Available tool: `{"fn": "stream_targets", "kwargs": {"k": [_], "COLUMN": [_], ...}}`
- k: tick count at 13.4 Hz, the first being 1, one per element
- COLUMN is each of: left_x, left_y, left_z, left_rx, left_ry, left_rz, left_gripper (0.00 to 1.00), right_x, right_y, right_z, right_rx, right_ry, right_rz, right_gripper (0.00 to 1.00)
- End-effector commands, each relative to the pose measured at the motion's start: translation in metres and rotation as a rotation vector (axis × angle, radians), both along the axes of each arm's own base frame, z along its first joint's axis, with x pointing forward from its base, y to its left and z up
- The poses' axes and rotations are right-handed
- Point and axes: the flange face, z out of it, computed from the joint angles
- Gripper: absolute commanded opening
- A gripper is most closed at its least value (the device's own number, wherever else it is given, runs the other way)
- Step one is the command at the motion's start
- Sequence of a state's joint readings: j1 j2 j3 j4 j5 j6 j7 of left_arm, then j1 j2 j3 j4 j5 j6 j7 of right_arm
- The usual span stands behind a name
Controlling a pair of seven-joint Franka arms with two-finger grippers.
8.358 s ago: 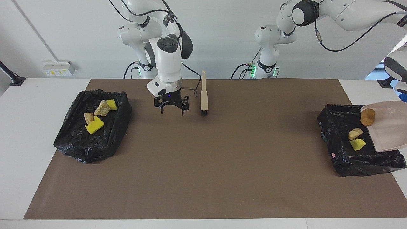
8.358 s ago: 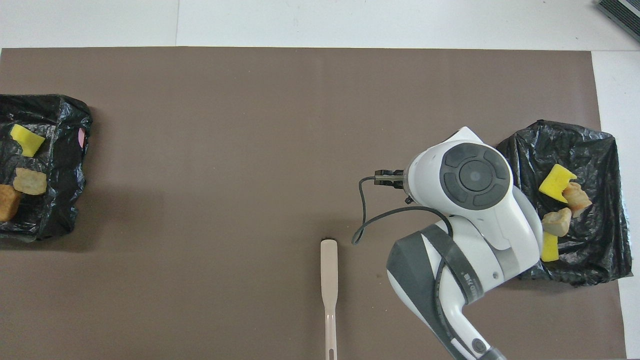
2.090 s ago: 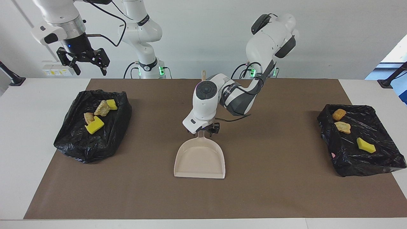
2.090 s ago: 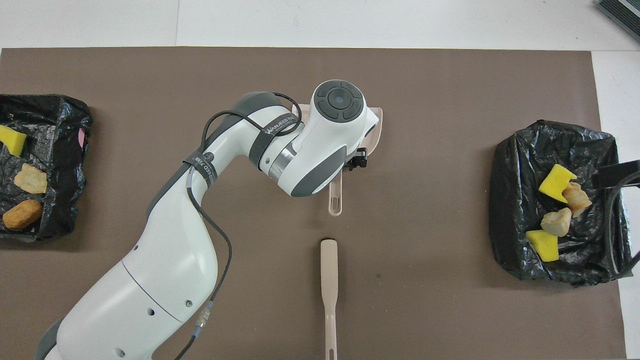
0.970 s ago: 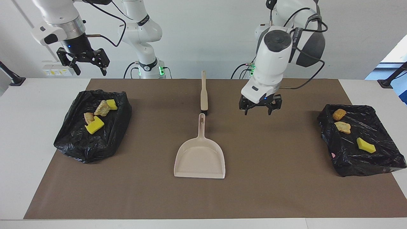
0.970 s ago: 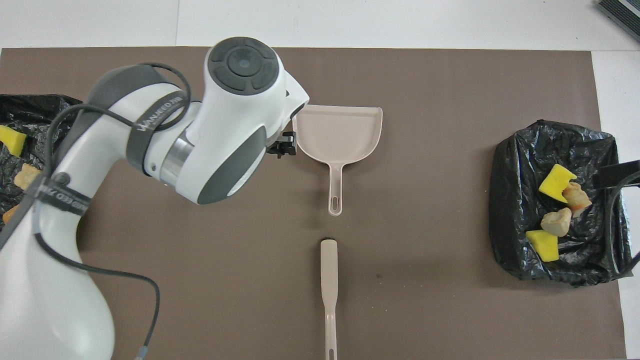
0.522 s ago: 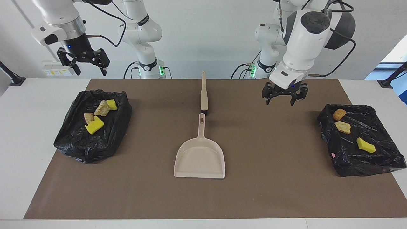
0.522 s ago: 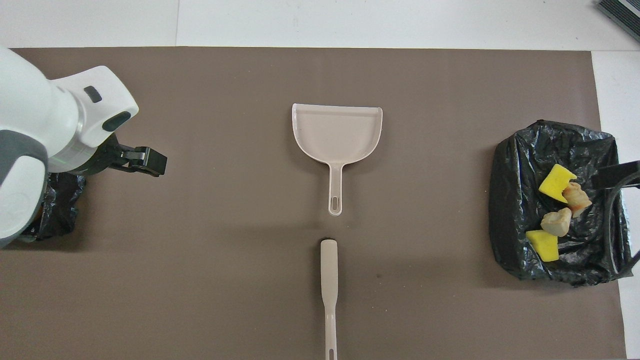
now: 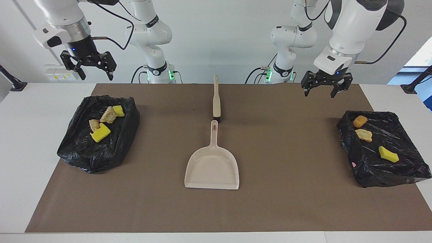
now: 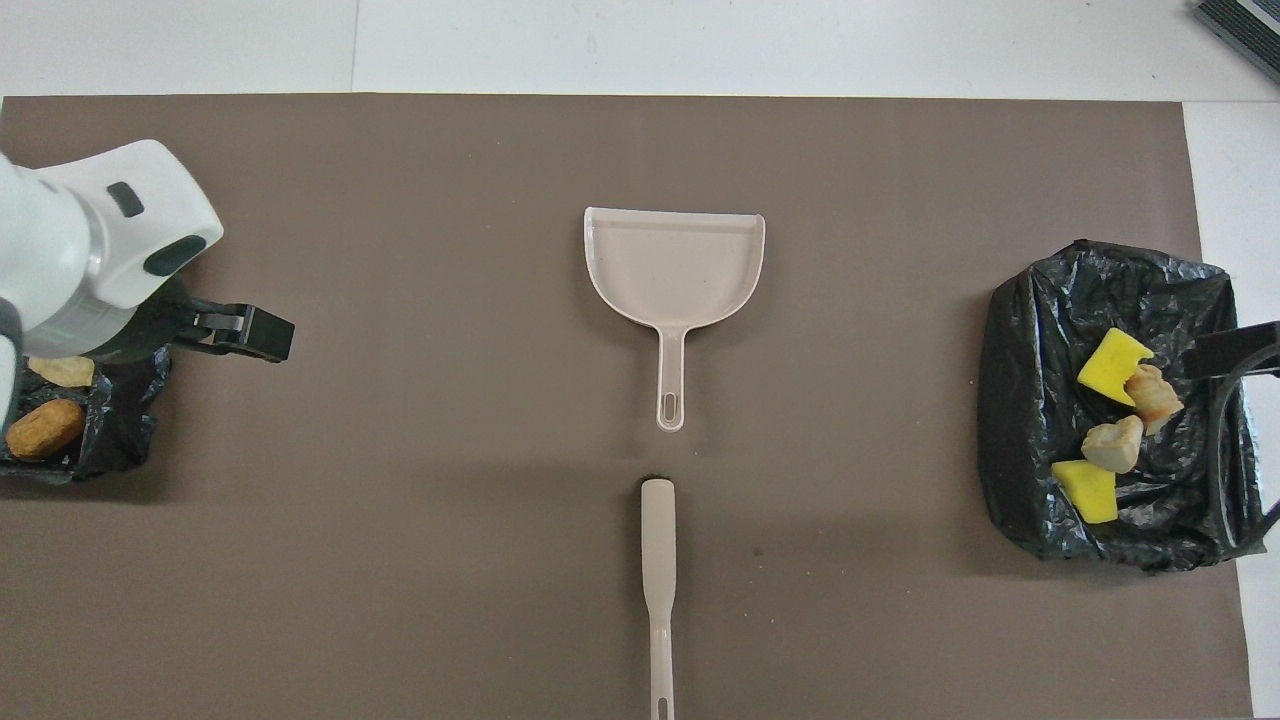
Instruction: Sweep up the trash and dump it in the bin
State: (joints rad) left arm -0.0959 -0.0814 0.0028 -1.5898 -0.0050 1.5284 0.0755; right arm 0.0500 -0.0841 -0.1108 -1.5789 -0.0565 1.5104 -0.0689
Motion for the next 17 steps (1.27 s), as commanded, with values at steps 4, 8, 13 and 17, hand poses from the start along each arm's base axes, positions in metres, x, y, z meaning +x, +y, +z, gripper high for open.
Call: {"fn": "stream_targets", "kwargs": {"k": [4,8,13,17], "left_x": [0.012,0.009,0.004,0.004], "left_y": [-0.006,-0.009,-0.012,-0.010], "left_z": [0.035,0.039,0.033,0.033], "left_rx": [-0.012,-0.008,-0.004,-0.006], "left_ry": [0.069,0.049,0.053,0.053], "left_rz": [-0.020,-0.022,-0.025,-0.025], "left_gripper": [1.00,1.00,1.00,1.00], "right_x": [-0.006,-0.007,-0.007,-0.007], "right_y": [-0.003,-0.003,-0.003,-0.003], "right_z": [-0.001,0.000,0.000,0.000], "right_rx": [0.015,0.015,0.015,0.015], "right_ry": [0.001,0.001,0.001,0.001], "right_rz": [0.027,0.027,0.027,0.027], "right_gripper": [1.00,1.00,1.00,1.00]}}
